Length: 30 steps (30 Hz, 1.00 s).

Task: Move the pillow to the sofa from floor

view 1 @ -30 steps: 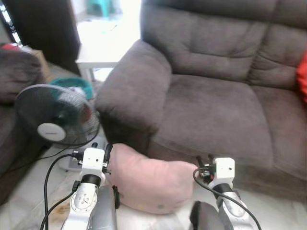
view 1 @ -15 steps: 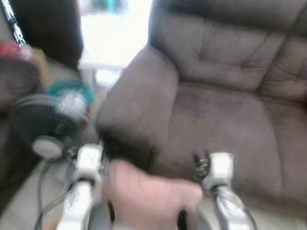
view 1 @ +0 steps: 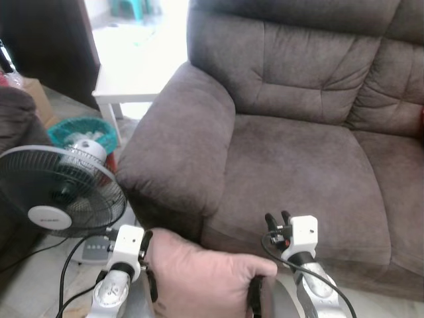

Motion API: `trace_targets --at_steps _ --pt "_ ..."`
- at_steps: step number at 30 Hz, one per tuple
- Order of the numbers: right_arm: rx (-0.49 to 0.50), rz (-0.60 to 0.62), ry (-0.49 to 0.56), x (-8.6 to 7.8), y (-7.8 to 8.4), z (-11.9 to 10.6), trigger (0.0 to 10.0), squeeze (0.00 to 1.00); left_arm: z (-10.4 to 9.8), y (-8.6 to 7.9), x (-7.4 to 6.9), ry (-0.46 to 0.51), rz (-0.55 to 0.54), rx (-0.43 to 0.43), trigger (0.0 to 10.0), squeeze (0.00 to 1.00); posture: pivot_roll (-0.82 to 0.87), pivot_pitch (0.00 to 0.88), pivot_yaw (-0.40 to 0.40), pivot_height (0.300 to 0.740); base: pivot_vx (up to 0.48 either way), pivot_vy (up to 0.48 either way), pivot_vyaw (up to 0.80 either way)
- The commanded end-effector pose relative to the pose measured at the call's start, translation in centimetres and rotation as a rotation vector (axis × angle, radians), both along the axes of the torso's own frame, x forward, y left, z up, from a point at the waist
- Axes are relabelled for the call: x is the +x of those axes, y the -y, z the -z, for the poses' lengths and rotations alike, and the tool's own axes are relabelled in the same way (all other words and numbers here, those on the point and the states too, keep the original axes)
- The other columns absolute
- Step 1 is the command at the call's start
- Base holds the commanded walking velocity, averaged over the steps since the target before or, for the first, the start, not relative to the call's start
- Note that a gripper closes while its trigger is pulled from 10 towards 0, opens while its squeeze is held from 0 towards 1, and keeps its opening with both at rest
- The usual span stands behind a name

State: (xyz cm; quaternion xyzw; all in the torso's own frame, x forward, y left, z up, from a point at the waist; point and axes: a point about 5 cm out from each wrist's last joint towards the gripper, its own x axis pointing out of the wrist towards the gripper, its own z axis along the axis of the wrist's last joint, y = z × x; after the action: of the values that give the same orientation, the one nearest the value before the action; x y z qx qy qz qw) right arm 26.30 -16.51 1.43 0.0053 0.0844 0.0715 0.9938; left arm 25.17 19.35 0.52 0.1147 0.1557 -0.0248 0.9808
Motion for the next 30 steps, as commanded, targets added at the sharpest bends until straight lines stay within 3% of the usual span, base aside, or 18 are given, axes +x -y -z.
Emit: trace_targets --at_steps 1,10,30 --pt "-0.009 0.01 -0.008 -0.1 0.6 0.1 10.0 0.0 0.1 -0.1 0.7 -0.017 -0.004 -0.015 10.0 1.0 0.11 0.041 -0.098 0.514 0.0 0.0 0.0" --pt "-0.016 0.009 0.013 0.1 1.2 -0.6 10.0 0.0 0.3 -1.1 2.2 -0.062 -0.041 -0.027 10.0 1.0 0.09 0.058 -0.113 0.514 0.0 0.0 0.0" --pt "-0.023 -0.016 0.059 0.3 1.8 -2.0 10.0 0.0 1.7 -1.0 1.4 -0.08 -0.066 -0.078 10.0 1.0 0.05 0.079 -0.156 0.514 0.0 0.0 0.0"
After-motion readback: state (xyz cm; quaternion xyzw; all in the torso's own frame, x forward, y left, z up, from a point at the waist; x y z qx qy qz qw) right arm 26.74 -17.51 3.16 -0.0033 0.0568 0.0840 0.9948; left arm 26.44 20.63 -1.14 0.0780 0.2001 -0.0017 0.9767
